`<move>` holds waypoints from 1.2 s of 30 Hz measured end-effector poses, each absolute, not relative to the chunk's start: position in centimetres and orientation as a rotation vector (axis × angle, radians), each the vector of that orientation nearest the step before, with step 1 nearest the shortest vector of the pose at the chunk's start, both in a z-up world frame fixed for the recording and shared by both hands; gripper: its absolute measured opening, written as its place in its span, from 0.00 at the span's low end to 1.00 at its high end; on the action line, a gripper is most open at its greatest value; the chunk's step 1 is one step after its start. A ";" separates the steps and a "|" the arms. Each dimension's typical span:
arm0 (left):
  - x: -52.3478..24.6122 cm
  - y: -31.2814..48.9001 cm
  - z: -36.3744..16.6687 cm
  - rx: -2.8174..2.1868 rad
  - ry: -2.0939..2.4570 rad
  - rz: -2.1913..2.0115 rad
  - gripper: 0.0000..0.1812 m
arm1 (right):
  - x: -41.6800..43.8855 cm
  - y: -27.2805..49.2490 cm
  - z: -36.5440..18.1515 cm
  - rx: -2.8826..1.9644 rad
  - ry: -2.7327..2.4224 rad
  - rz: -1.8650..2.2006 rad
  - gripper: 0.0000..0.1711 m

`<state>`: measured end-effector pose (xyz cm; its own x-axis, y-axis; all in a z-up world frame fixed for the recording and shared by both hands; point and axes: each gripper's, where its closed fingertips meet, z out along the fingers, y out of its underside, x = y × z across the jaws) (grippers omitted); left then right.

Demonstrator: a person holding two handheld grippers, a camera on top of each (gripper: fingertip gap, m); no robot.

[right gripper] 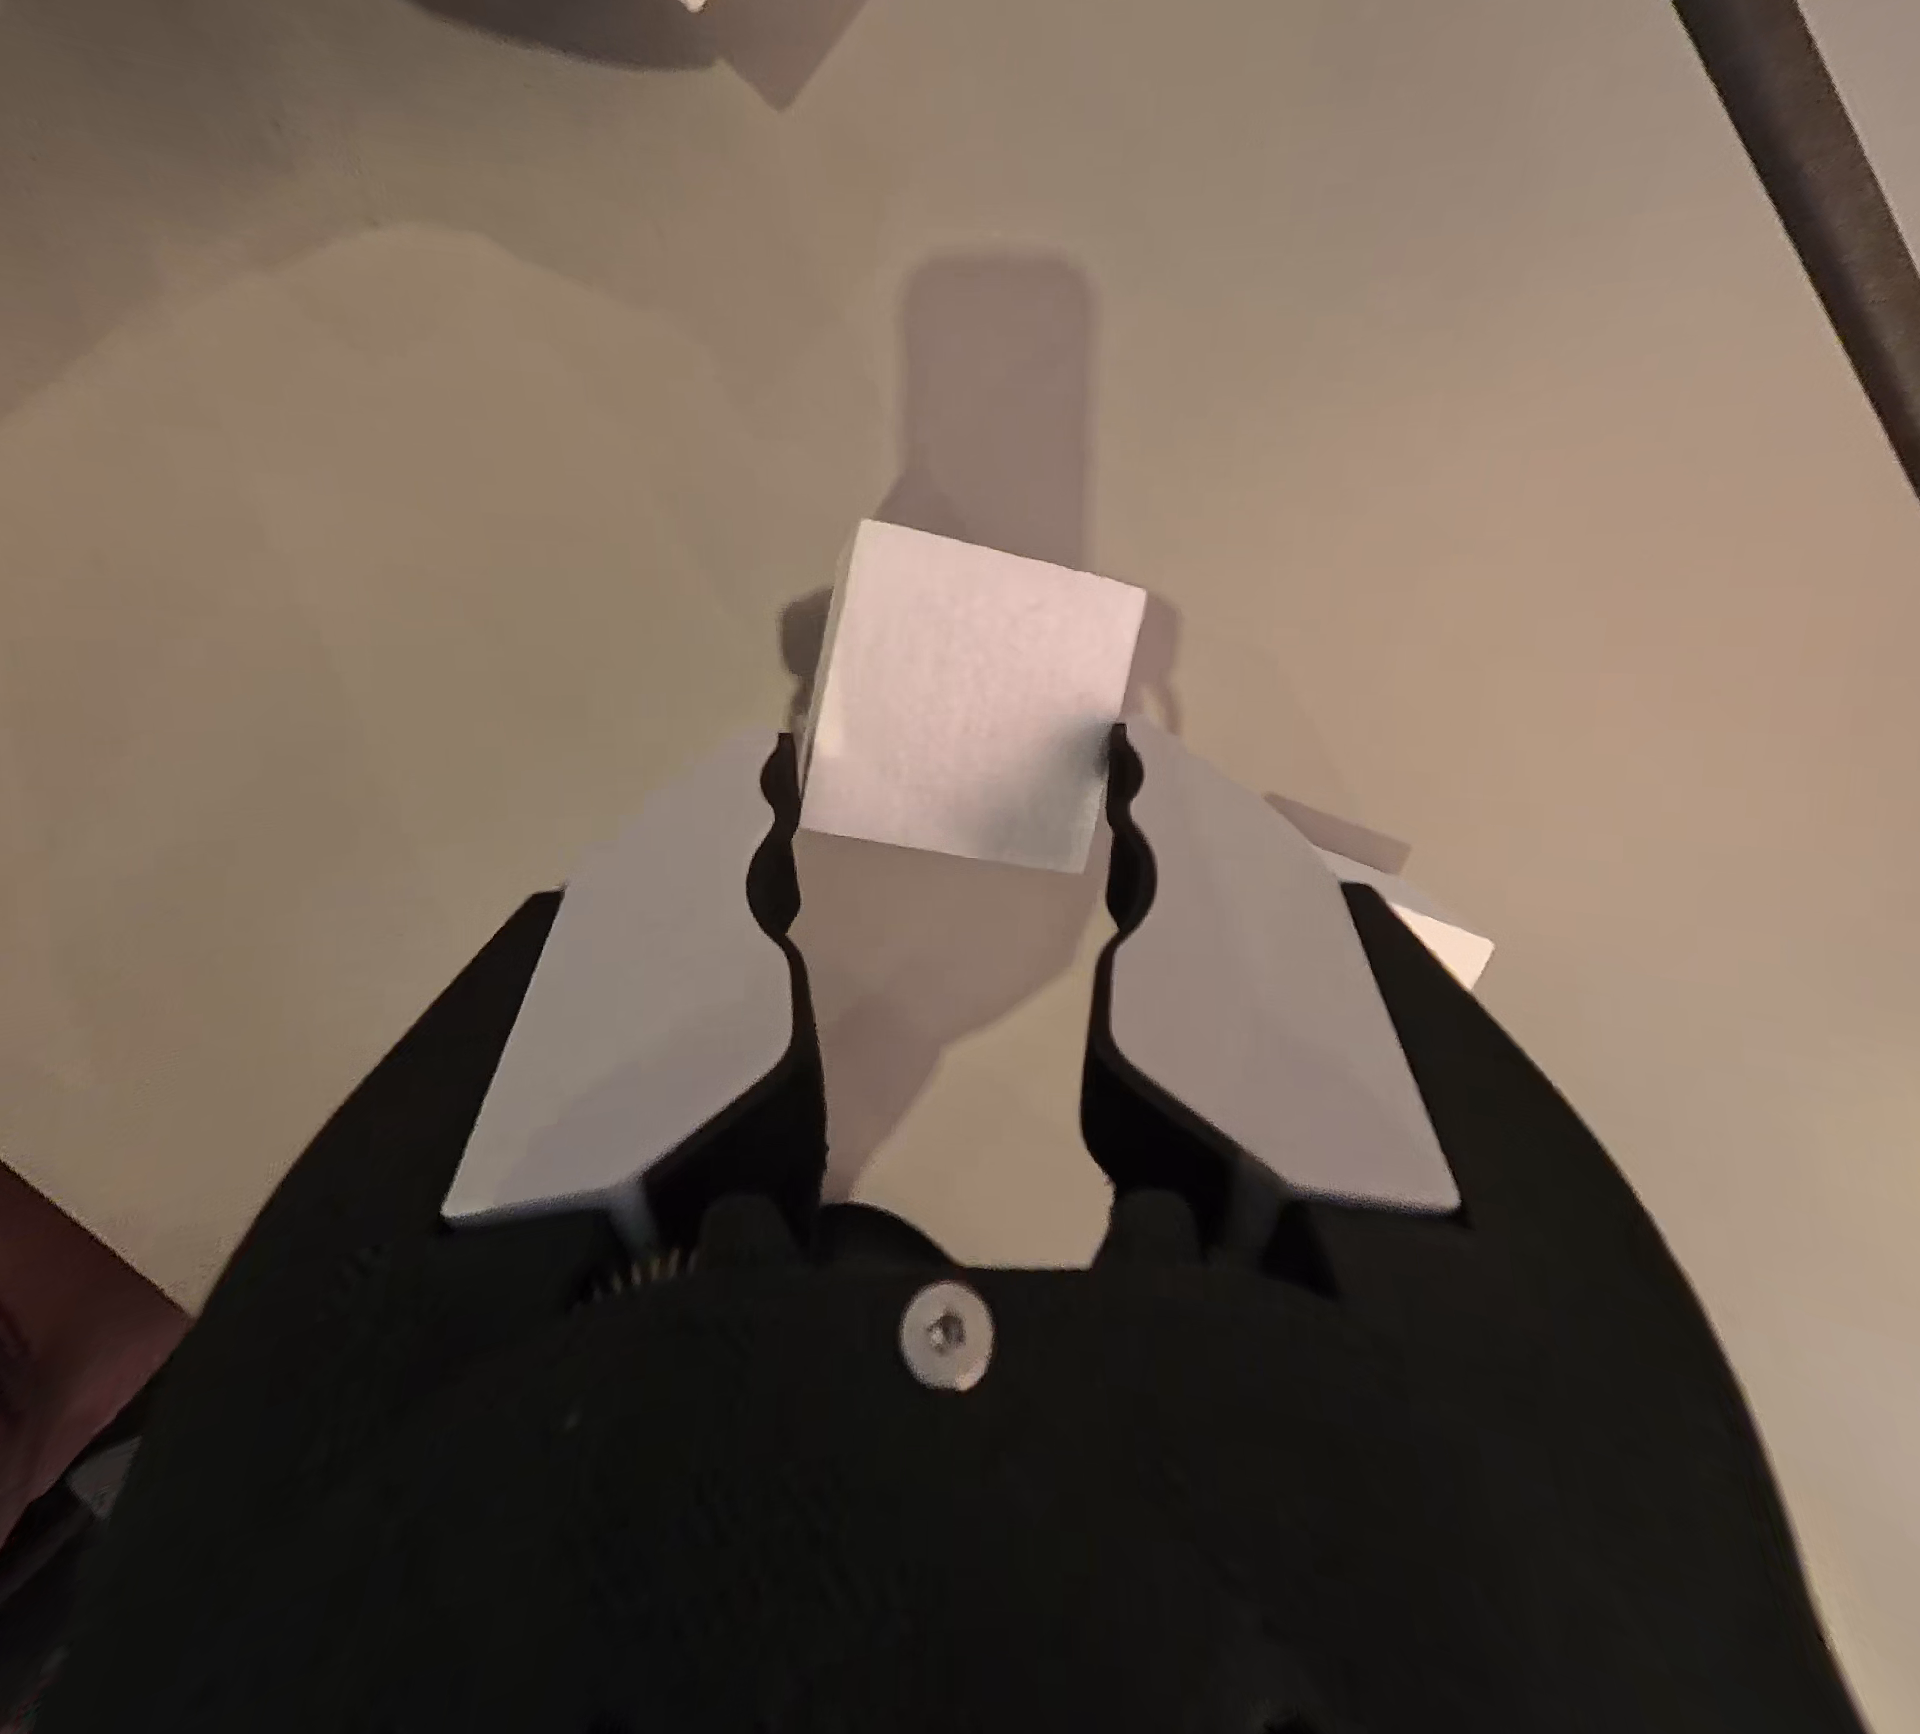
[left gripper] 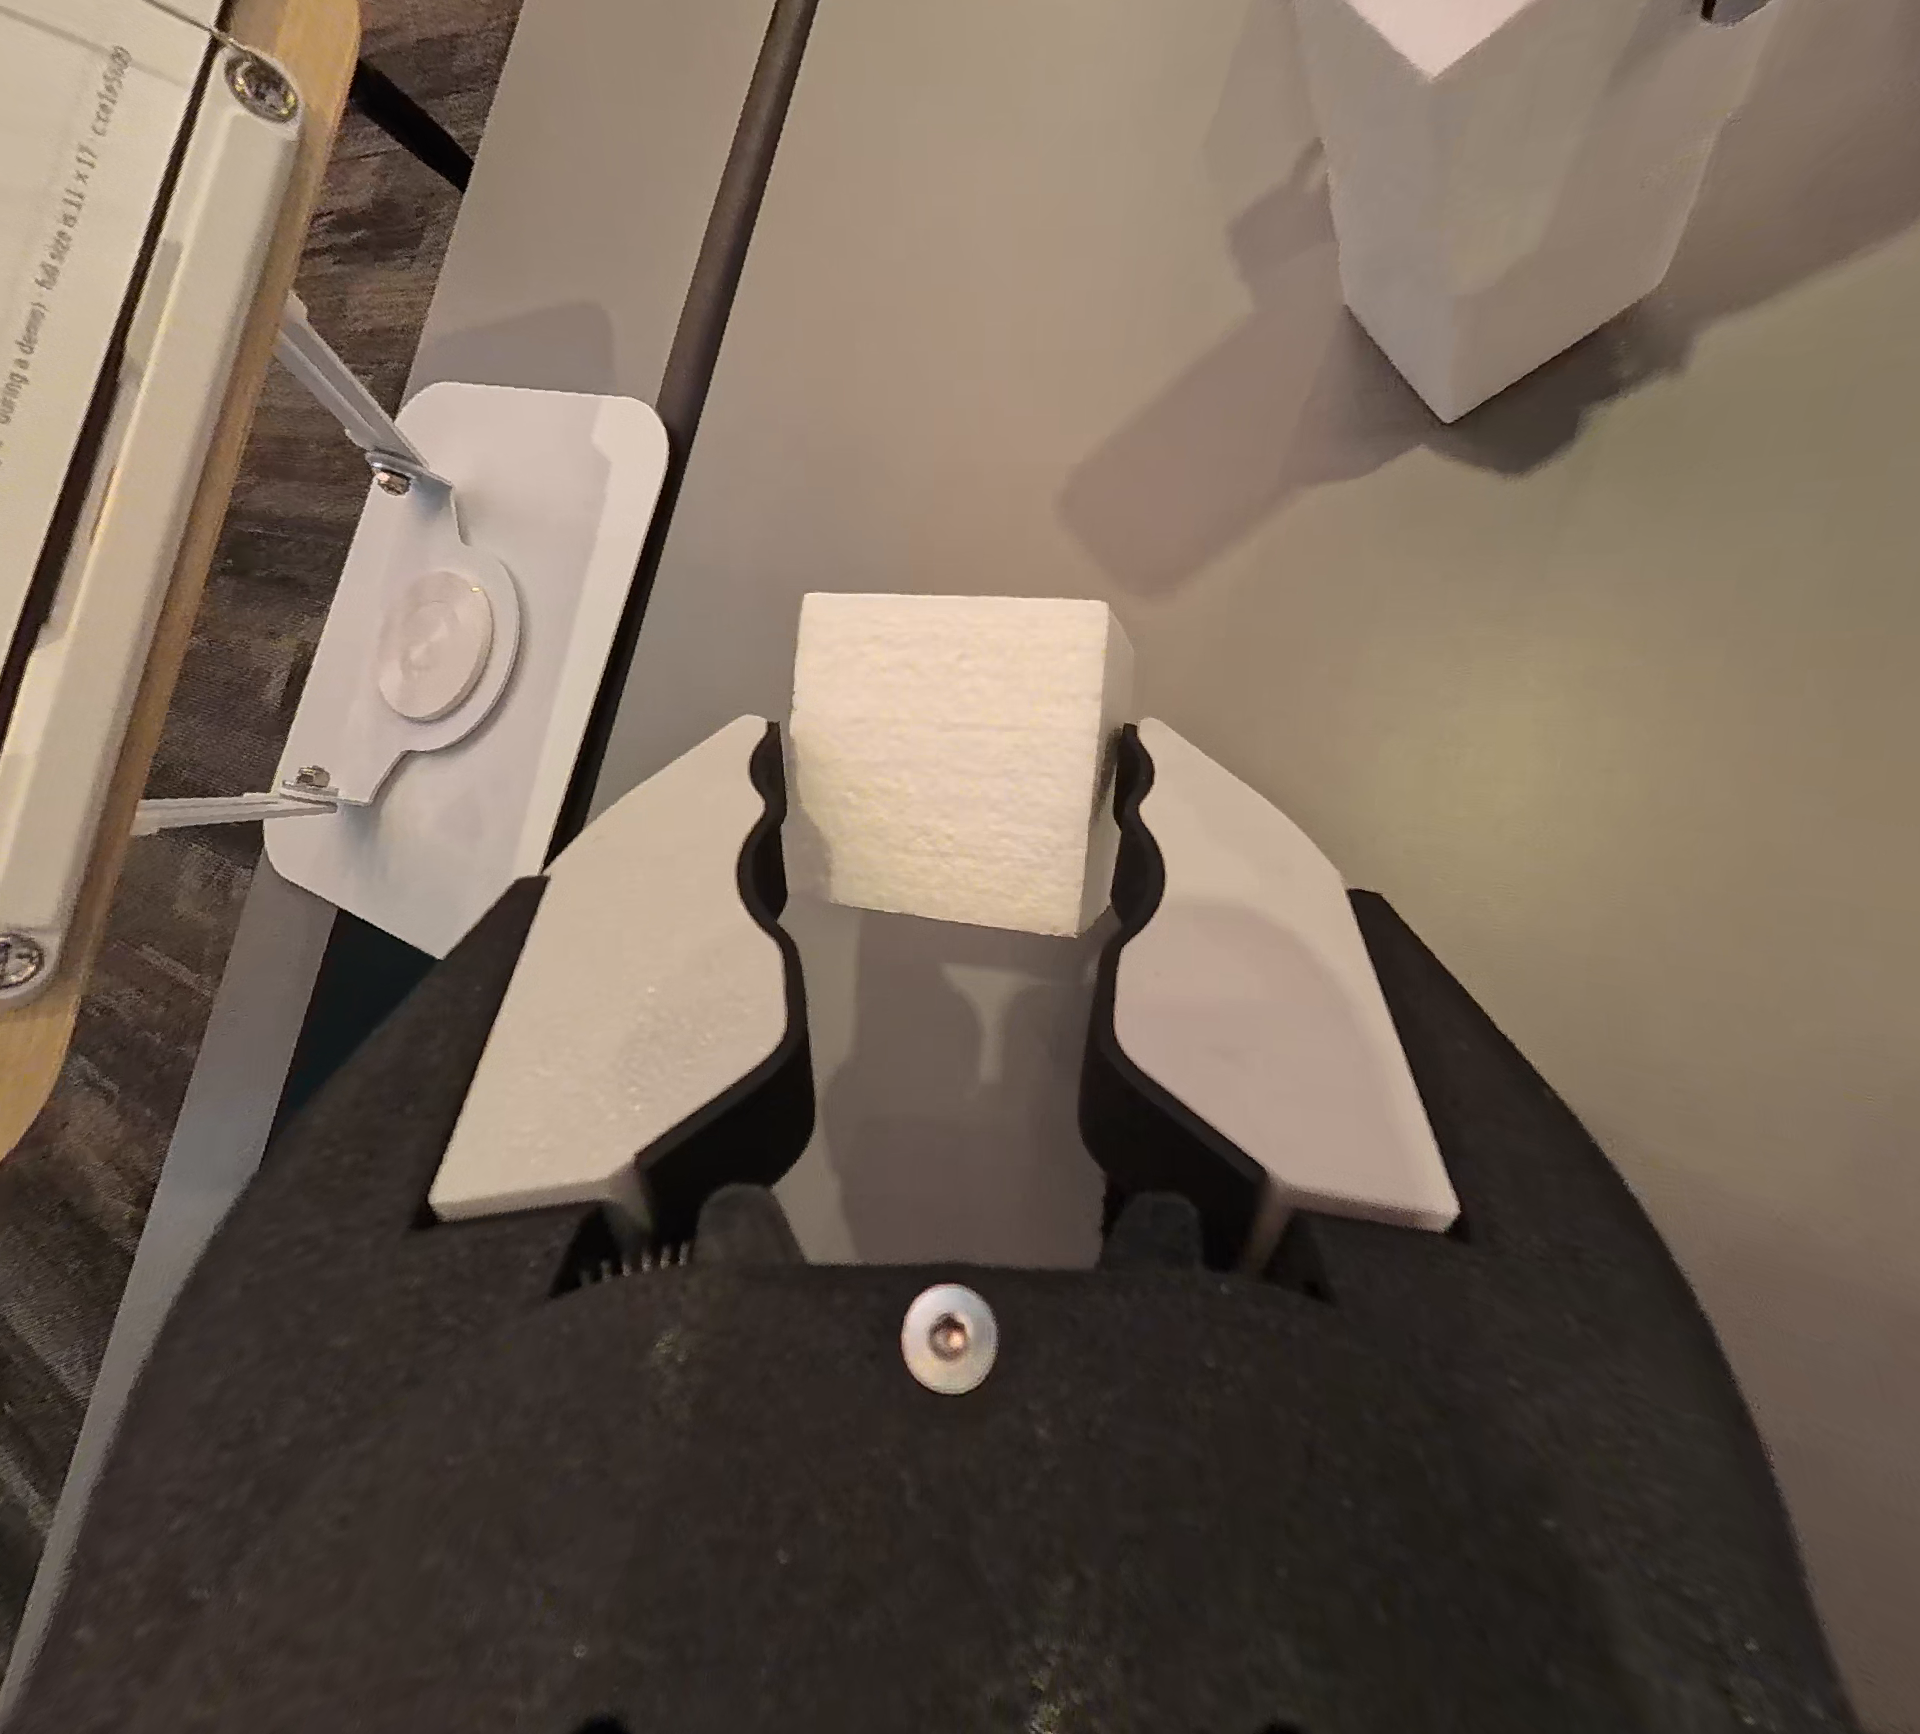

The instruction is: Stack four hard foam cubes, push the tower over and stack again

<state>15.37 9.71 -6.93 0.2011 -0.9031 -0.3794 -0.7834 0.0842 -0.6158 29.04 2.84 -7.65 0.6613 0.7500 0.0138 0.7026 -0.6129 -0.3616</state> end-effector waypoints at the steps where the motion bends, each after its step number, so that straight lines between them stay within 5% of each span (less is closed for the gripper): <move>1: 15.5 9.7 -7.0 -1.710 1.605 -0.194 0.34 | 29.0 2.7 -7.7 -2.542 -1.164 0.193 0.34; 36: 16.0 8.7 -8.2 -1.743 1.689 -0.191 0.34 | 29.5 2.3 -7.8 -2.553 -1.220 -0.056 0.34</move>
<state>16.02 8.70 -8.20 0.1420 -0.9252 -0.3520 -0.8233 0.0871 -0.5609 29.46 2.28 -7.75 0.6365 0.7530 0.1667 0.7651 -0.5892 -0.2598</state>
